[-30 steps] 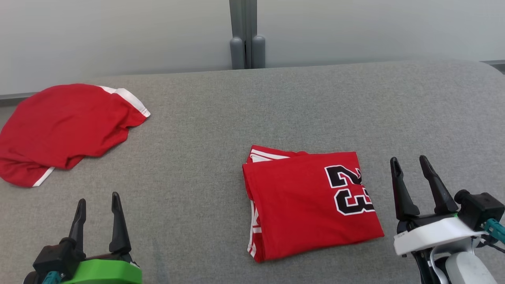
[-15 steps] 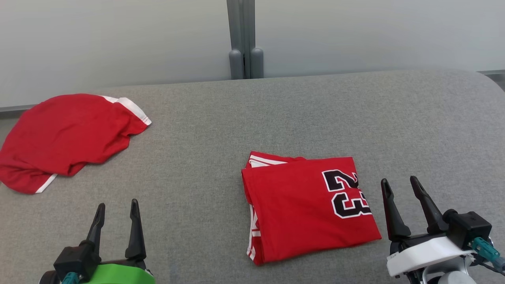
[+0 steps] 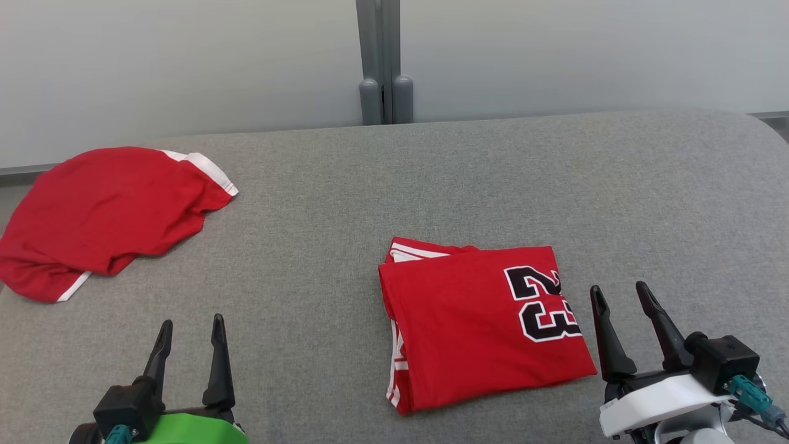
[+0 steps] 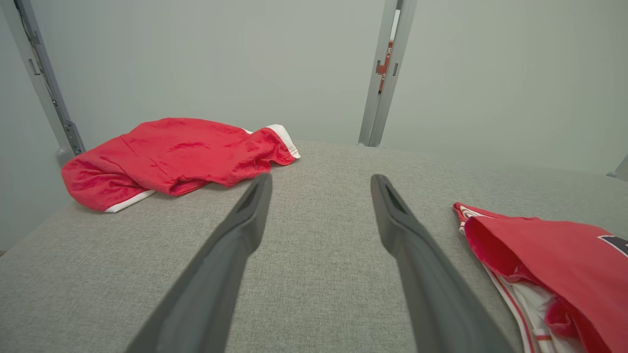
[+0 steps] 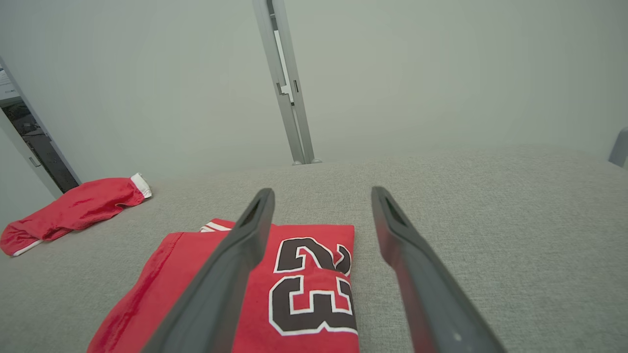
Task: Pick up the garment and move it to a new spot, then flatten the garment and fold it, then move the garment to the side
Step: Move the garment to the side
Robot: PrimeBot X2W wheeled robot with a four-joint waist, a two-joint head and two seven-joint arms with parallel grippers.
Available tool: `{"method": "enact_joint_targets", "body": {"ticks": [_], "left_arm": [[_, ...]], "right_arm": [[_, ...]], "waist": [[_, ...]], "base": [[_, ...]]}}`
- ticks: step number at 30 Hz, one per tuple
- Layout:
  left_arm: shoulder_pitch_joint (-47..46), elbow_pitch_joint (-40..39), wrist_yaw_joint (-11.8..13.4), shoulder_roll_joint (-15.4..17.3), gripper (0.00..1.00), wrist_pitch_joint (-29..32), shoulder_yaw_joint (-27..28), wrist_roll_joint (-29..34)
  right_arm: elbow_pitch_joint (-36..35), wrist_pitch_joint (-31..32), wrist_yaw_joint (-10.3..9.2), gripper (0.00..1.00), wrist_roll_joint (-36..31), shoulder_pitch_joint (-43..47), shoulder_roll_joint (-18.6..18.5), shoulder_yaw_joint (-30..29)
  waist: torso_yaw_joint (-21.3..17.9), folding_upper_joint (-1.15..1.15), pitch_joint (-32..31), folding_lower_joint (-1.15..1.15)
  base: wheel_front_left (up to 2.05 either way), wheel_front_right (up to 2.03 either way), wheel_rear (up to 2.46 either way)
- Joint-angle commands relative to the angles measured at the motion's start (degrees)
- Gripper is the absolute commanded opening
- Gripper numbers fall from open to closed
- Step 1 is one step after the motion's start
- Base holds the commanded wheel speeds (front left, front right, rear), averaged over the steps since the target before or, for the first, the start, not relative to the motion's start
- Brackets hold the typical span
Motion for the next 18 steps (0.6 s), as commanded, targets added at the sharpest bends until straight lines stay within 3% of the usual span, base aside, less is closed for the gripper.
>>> {"method": "enact_joint_targets", "body": {"ticks": [1, 18], "left_arm": [[-0.07, -0.34, 0.11, 0.06, 1.00, -0.01, 0.06, 0.79], [-0.07, -0.39, 0.15, 0.06, 1.00, -0.01, 0.29, 1.14]], "right_arm": [[0.25, -0.17, -0.07, 1.00, -0.42, 0.46, 0.07, -0.19], [1.22, -0.17, -0.07, 1.00, -1.04, -0.03, -0.03, -0.39]], "waist": [[0.01, 0.00, 0.01, 0.00], [0.32, 0.00, -0.15, 0.00]], "base": [[0.00, 0.00, 0.00], [0.00, 0.00, 0.00]]}}
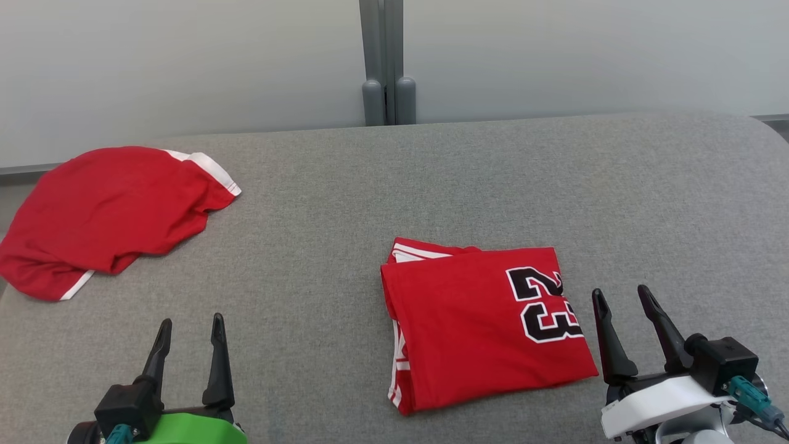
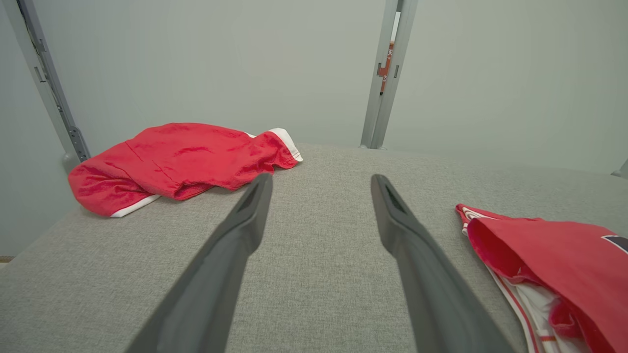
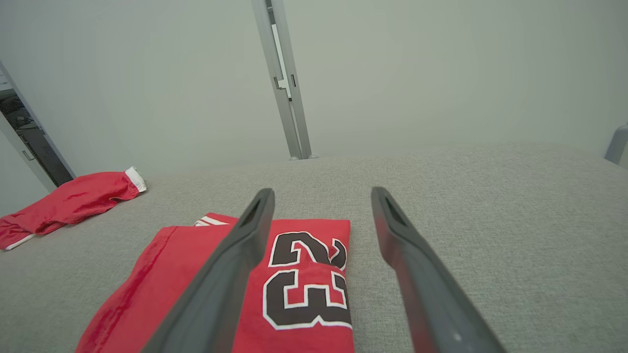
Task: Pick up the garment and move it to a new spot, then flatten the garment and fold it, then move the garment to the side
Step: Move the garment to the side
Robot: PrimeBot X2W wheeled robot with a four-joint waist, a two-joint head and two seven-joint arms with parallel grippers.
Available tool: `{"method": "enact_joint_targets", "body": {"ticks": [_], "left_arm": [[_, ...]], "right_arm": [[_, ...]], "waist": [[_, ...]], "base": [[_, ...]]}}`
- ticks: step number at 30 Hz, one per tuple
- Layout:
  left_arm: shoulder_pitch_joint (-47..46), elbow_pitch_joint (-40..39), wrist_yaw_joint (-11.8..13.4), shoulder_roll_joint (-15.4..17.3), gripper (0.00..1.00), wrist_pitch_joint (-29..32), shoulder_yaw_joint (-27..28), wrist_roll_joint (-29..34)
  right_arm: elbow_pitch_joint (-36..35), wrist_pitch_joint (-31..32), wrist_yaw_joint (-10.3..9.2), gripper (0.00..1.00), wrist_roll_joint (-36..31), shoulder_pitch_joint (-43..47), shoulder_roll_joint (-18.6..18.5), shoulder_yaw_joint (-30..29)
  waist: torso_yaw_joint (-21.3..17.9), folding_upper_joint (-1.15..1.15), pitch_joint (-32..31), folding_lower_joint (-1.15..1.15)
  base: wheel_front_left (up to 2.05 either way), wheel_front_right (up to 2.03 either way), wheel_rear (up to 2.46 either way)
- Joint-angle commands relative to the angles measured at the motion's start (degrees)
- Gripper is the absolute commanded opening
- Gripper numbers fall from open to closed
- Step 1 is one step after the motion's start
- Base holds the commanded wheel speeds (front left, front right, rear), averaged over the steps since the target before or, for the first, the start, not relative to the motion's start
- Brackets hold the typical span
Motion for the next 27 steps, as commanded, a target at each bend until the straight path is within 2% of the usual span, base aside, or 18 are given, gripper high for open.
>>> {"method": "enact_joint_targets", "body": {"ticks": [1, 27], "left_arm": [[-0.08, 0.00, 0.07, 0.06, 1.00, -0.01, 0.25, 0.13], [0.22, 0.28, -0.21, 0.06, 1.00, -0.01, 0.75, 0.71]], "right_arm": [[0.12, -0.17, -0.07, 1.00, -0.53, -0.02, 0.07, 0.03], [0.48, -0.17, -0.07, 1.00, -1.01, -0.23, 0.21, 0.65]], "waist": [[-0.02, 0.00, -0.01, 0.00], [-0.31, 0.00, -0.24, 0.00]], "base": [[0.00, 0.00, 0.00], [0.00, 0.00, 0.00]]}}
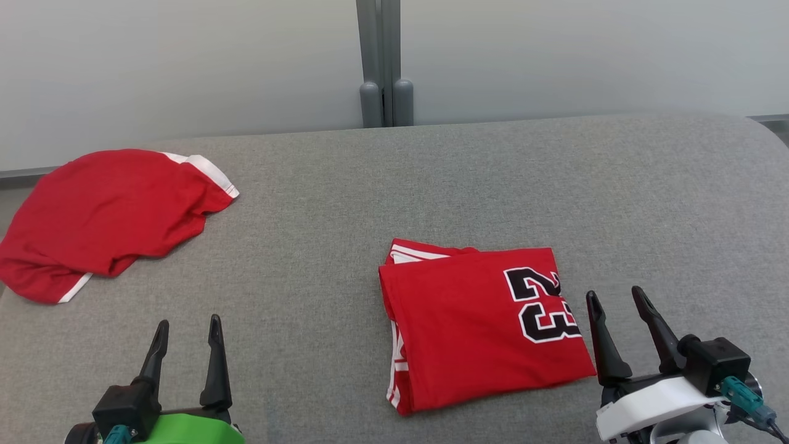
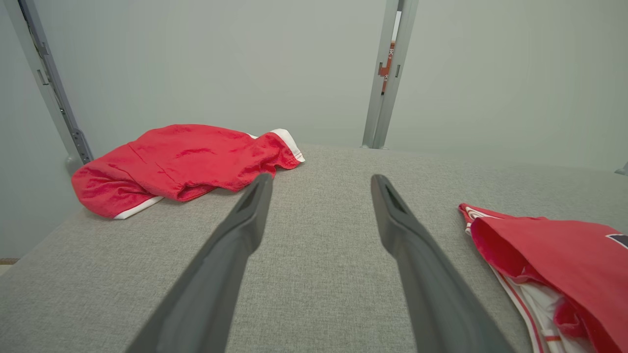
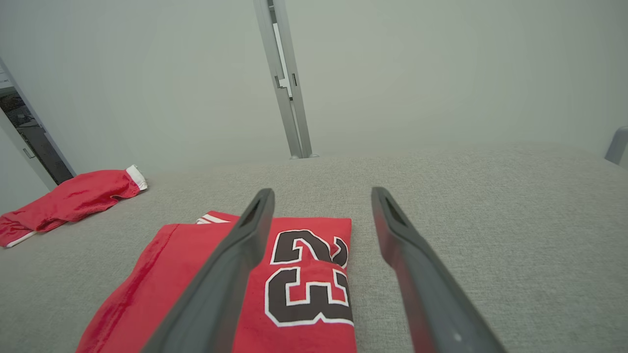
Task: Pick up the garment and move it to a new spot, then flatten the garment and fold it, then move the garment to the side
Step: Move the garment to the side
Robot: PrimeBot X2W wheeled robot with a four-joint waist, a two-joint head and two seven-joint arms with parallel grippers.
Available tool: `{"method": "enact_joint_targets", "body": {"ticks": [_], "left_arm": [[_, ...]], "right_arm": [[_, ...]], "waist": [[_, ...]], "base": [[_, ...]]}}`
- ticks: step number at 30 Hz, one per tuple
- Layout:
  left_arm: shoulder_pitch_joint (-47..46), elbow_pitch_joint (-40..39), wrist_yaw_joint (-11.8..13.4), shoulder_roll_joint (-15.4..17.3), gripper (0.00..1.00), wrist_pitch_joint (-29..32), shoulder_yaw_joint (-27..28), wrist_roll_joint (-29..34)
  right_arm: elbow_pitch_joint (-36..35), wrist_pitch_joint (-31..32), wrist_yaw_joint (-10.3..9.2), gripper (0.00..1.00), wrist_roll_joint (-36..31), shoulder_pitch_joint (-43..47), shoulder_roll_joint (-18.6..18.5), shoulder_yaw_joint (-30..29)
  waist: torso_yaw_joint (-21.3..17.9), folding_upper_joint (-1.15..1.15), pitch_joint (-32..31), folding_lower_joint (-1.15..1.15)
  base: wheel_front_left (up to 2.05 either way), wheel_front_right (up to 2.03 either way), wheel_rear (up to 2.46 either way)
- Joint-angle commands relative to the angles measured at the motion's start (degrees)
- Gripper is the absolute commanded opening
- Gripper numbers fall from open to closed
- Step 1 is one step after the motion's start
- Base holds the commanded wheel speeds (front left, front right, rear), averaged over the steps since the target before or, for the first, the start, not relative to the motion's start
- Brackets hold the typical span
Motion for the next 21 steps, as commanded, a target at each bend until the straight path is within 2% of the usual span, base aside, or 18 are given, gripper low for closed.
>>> {"method": "enact_joint_targets", "body": {"ticks": [1, 11, 18, 21], "left_arm": [[0.21, 0.08, -0.18, 0.06, 1.00, -0.01, 0.17, 0.11], [-0.47, 0.02, 0.17, 0.06, 1.00, -0.01, -0.59, -0.45], [-1.50, 0.27, 0.29, 0.07, 1.00, -0.01, -1.47, -0.77], [-1.76, 0.36, 0.43, 0.07, 1.00, -0.01, -2.03, -1.09]], "right_arm": [[0.20, -0.17, -0.07, 1.00, -0.68, -0.42, -0.20, 0.45], [2.65, -0.17, -0.07, 1.00, -0.95, -8.26, -2.93, 3.48], [11.77, 2.08, -0.07, 1.00, 0.00, -15.05, -4.05, 4.95], [17.97, 3.13, -0.07, 1.00, 0.26, -17.67, -4.30, 5.19]], "waist": [[-0.02, 0.00, 0.01, 0.00], [0.44, 0.00, 0.91, 0.00], [2.29, 0.00, 2.31, 0.00], [3.47, 0.00, 3.05, 0.00]], "base": [[0.00, 0.00, 0.00], [0.00, 0.00, 0.00], [0.00, 0.00, 0.00], [0.00, 0.00, 0.00]]}}
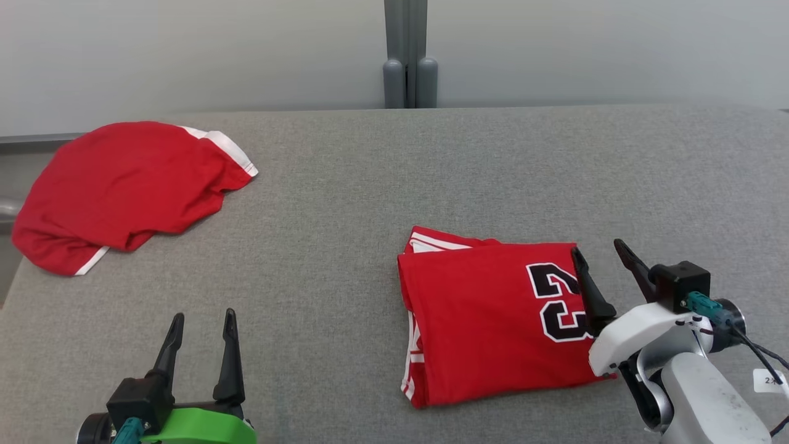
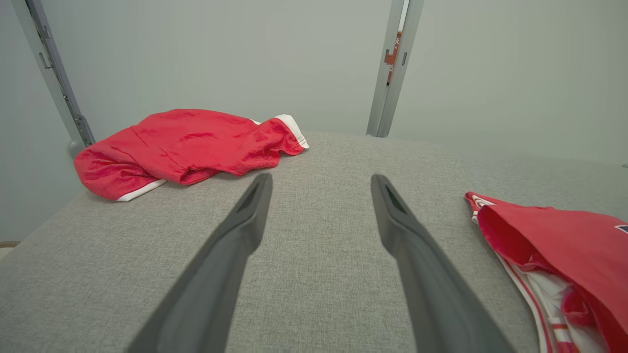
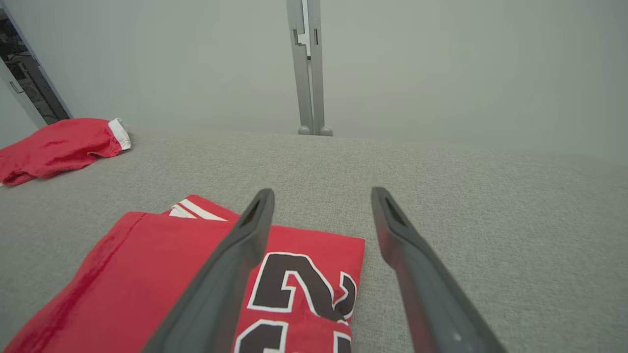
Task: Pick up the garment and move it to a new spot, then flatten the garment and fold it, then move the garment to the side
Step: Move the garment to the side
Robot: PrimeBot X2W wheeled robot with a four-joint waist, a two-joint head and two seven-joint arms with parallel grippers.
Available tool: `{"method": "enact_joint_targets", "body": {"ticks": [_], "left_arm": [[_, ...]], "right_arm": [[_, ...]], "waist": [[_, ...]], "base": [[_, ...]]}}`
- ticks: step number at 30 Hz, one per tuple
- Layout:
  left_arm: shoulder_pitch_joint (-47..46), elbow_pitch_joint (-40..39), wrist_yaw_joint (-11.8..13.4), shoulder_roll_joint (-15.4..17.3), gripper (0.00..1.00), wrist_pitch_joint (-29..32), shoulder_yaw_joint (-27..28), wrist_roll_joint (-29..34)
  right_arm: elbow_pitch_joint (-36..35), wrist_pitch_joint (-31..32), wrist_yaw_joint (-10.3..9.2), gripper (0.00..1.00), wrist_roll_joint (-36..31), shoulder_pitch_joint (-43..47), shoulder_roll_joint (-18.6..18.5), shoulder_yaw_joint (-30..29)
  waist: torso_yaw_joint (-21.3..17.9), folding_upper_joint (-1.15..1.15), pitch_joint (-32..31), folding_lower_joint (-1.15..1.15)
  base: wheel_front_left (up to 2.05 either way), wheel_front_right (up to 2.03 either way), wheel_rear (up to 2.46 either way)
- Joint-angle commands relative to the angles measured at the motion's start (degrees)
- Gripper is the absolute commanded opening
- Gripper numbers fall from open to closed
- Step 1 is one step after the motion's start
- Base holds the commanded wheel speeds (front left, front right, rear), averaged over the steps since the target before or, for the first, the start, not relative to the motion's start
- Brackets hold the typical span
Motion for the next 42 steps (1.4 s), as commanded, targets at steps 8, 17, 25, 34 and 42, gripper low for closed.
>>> {"method": "enact_joint_targets", "body": {"ticks": [8, 17, 25, 34, 42], "left_arm": [[-1.87, 0.04, 0.33, 0.08, 1.00, -0.01, -0.45, -0.41], [-2.90, -0.10, 0.67, 0.08, 1.00, -0.01, -0.78, -0.63], [-3.68, -0.39, 1.47, 0.08, 1.00, -0.01, -1.65, -1.26], [-7.05, -1.58, 1.61, 0.08, 1.00, -0.01, -2.70, -1.56], [-13.30, -5.11, 2.77, 0.07, 1.00, -0.01, -4.33, -1.77]], "right_arm": [[13.92, -0.63, -0.07, 1.00, 1.58, -4.04, 0.24, 0.93], [23.78, -1.81, -0.07, 1.00, 3.61, -6.54, 1.23, 2.84], [27.25, -1.34, -0.05, 0.00, 8.84, -8.06, 2.35, 6.72], [24.64, -2.33, -0.09, 0.00, 9.93, -18.94, -3.03, 10.31], [24.42, -1.79, -0.09, 0.00, 12.49, -31.90, -11.97, 10.90]], "waist": [[2.45, 0.00, 2.68, 0.00], [2.69, 0.00, 4.67, 0.00], [2.36, 0.00, 5.71, 0.00], [1.31, 0.00, 12.07, 0.00], [-1.22, 0.00, 23.15, 0.00]], "base": [[0.00, 0.00, 0.00], [0.00, 0.00, 0.00], [0.00, 0.00, 0.00], [0.00, 0.00, 0.00], [0.00, 0.00, 0.00]]}}
